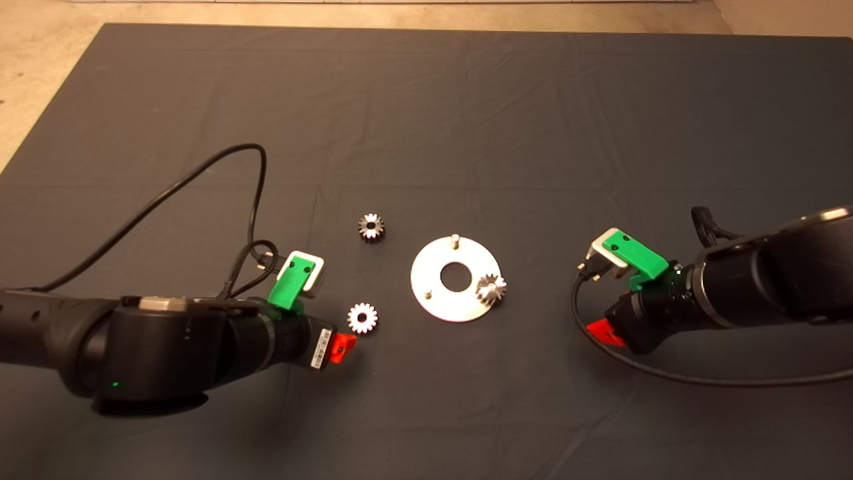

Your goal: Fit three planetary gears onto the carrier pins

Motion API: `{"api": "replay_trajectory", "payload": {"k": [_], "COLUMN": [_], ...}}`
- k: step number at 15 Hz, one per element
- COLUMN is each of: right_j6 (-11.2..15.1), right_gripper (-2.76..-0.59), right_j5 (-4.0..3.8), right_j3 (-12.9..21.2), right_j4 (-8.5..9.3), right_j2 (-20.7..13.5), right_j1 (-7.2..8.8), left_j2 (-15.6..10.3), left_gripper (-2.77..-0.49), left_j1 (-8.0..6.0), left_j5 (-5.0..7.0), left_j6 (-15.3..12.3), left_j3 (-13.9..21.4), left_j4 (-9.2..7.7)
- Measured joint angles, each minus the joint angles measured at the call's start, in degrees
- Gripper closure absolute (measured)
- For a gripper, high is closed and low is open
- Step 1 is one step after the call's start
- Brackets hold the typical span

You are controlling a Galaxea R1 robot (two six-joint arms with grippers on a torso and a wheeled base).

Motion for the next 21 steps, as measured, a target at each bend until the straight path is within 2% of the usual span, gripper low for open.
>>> {"api": "replay_trajectory", "payload": {"k": [2,4,7,9,14,16,18,21], "right_j6": [-1.09,-1.9,-2.73,-2.97,-3.61,-3.63,-3.64,-4.33], "right_gripper": [-2.02,-2.02,-2.02,-2.02,-2.02,-2.02,-2.02,-2.02], "right_j5": [0.02,0.16,0.02,0.49,0.73,0.74,0.82,0.82], "right_j3": [-1.28,-1.83,-2.84,-3.94,-4.65,-4.67,-4.82,-5.7], "right_j4": [-0.18,-0.22,-0.24,-0.38,-0.83,-0.83,-0.83,-0.85], "right_j2": [0.02,0.17,0.2,0.67,0.66,0.63,0.64,0.67], "right_j1": [-0.07,-0.07,-0.08,-0.07,-0.08,-0.08,-0.08,-0.08], "left_j2": [3.0,5.6,5.5,5.52,5.5,5.41,5.38,5.38], "left_gripper": [-2.75,-2.75,-2.75,-2.75,-2.75,-2.75,-2.75,-2.75], "left_j1": [0.01,0.01,0.01,-0.01,0.01,0.01,0.01,0.01], "left_j5": [0.05,-0.26,-0.1,-0.02,-0.04,-0.04,-0.02,-0.02], "left_j6": [-1.77,-2.37,-4.83,-5.11,-4.99,-4.61,-4.0,-3.65], "left_j3": [-1.51,-2.24,-2.39,-2.39,-2.39,-2.32,-1.39,-0.42], "left_j4": [1.03,1.58,1.6,1.6,1.76,2.2,3.98,4.47]}}
